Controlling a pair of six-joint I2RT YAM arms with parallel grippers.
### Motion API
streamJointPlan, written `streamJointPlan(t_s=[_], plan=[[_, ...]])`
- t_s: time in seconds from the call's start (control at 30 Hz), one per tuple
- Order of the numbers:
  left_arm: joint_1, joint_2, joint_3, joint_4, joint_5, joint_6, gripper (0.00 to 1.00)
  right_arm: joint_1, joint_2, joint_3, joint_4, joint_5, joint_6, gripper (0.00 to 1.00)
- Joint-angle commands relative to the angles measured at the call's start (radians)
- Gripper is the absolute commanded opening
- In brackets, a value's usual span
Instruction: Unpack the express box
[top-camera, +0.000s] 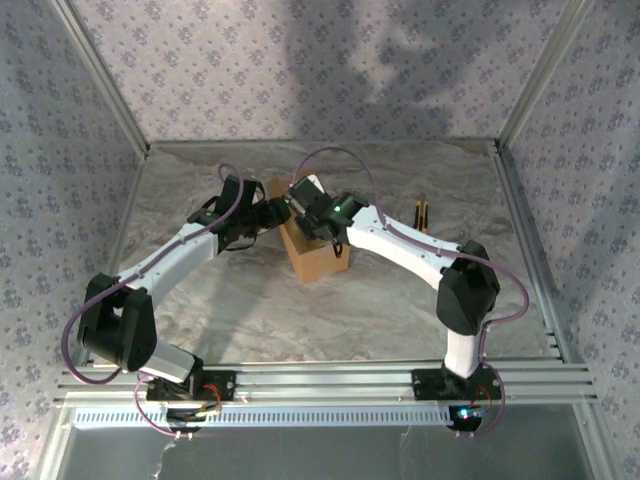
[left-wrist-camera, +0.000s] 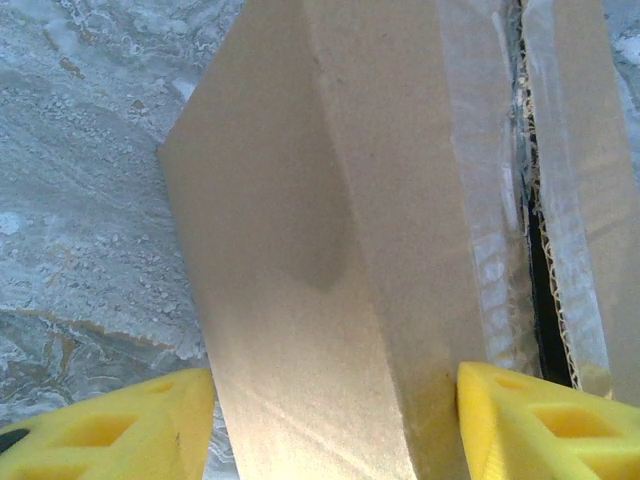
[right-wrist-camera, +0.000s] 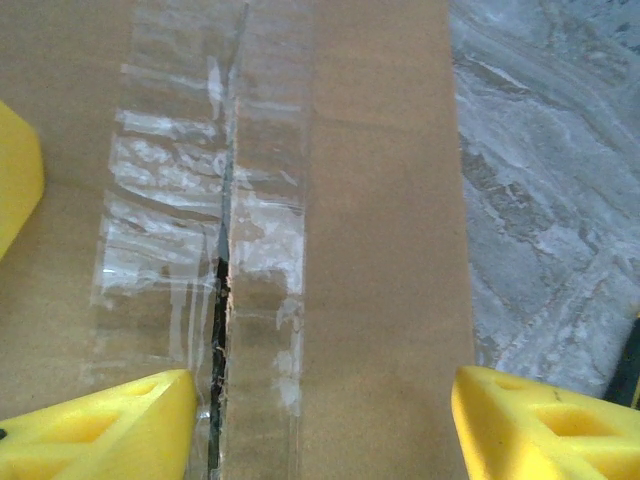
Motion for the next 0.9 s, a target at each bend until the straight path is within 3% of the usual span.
streamJointPlan(t_s=[0.0, 0.87], plan=[[0.002, 0.023, -0.055, -0.163, -0.03, 0.008, 0.65, -0.01, 0.021, 0.013, -0.101, 0.108, 0.001, 0.69], [0.002, 0.007, -0.097, -0.166, -0.046, 0.004, 0.64, 0.002, -0.079, 0.028, -0.112, 0.221, -0.043, 0.68]])
